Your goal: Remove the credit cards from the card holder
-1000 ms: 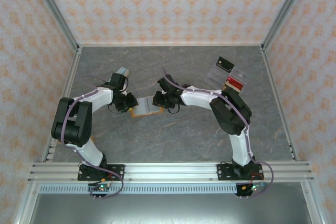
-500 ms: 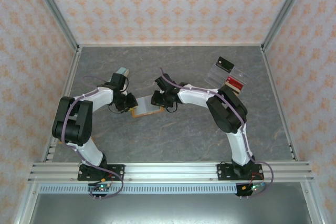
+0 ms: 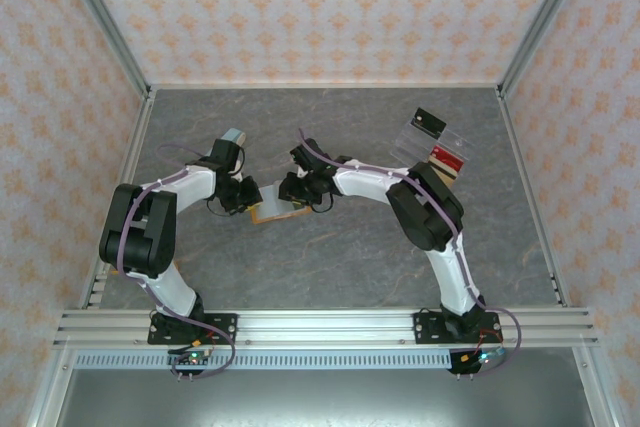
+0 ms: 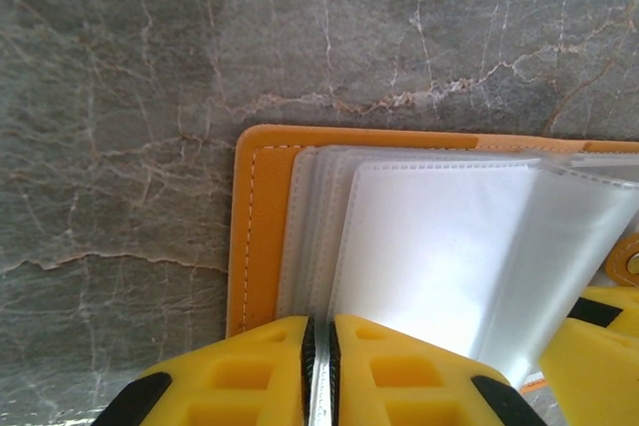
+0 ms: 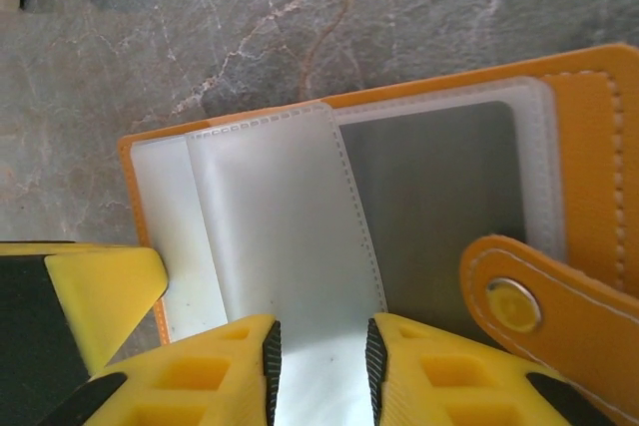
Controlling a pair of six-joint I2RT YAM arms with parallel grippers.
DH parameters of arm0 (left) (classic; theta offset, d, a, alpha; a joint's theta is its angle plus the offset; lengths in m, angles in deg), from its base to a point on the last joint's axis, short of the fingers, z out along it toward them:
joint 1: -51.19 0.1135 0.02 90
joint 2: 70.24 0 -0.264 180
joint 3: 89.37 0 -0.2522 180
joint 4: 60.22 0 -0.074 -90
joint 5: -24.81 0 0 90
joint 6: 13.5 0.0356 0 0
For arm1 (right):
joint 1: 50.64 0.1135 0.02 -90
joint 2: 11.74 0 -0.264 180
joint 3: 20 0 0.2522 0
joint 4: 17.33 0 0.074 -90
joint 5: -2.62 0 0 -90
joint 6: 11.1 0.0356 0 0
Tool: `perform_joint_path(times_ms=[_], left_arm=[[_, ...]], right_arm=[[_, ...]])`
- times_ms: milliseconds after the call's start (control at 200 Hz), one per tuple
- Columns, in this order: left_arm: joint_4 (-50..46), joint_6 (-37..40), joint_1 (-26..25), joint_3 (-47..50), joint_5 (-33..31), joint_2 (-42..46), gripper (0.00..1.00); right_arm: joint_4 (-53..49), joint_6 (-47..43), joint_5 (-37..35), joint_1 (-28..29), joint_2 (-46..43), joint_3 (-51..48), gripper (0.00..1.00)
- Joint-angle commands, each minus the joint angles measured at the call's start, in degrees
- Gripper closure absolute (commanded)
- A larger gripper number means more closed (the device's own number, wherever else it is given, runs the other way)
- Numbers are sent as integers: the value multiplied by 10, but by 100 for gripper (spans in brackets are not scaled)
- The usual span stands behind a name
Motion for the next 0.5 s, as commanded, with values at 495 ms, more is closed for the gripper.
perform_joint_path(times_ms=[495], left_arm=[[54,-10,-16,8,7,83,84]], right_arm=[[18,17,30,5,38,2,79]])
